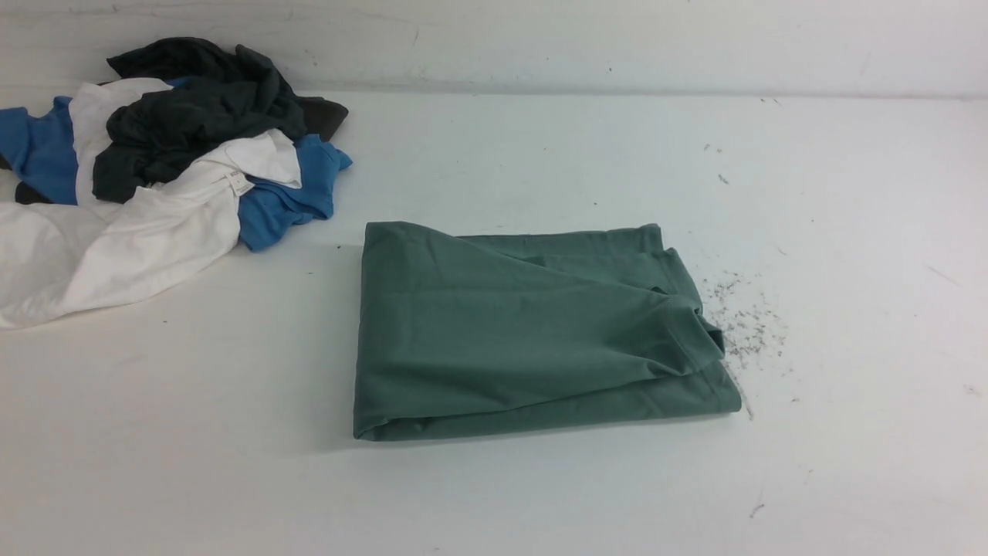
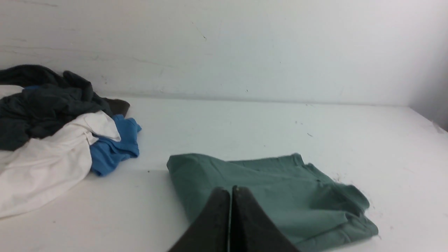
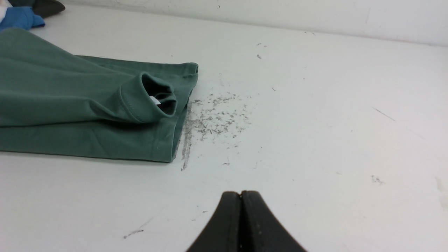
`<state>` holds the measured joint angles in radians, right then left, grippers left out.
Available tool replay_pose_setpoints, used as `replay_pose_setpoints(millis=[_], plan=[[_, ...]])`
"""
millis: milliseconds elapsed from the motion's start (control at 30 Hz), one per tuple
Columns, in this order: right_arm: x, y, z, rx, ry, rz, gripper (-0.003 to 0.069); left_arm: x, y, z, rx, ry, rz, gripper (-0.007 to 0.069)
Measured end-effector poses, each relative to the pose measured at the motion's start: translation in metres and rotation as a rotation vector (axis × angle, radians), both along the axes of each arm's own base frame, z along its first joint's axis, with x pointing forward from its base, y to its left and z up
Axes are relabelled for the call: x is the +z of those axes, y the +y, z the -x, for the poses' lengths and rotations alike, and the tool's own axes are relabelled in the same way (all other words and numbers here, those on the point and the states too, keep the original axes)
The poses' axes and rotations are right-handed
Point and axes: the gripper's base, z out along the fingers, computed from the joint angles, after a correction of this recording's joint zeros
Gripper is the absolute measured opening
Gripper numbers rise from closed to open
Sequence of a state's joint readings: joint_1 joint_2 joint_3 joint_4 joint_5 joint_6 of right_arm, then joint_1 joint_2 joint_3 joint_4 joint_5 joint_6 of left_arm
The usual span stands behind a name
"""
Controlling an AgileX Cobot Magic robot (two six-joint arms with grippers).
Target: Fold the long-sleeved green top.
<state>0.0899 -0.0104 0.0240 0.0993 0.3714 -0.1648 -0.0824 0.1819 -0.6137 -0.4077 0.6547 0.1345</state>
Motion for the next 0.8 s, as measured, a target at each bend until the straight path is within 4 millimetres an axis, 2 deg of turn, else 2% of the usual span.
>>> replay_pose_setpoints(millis=[133, 400, 733, 800], plan=[[0.000, 0.000, 0.000, 0.000, 0.000, 0.000, -0.0015, -0.010, 0.002, -0.009, 0.030, -0.023, 0.022, -0.0004], [0.000, 0.000, 0.000, 0.000, 0.000, 0.000, -0.0015, -0.029, 0.001, -0.017, 0.032, 0.037, 0.020, -0.0004], [0.000, 0.000, 0.000, 0.001, -0.001, 0.007, -0.0015, -0.038, 0.001, -0.019, 0.028, 0.073, 0.011, -0.0004], [0.000, 0.000, 0.000, 0.002, -0.001, 0.008, -0.0015, -0.049, 0.003, -0.022, 0.053, 0.092, -0.038, -0.0004]])
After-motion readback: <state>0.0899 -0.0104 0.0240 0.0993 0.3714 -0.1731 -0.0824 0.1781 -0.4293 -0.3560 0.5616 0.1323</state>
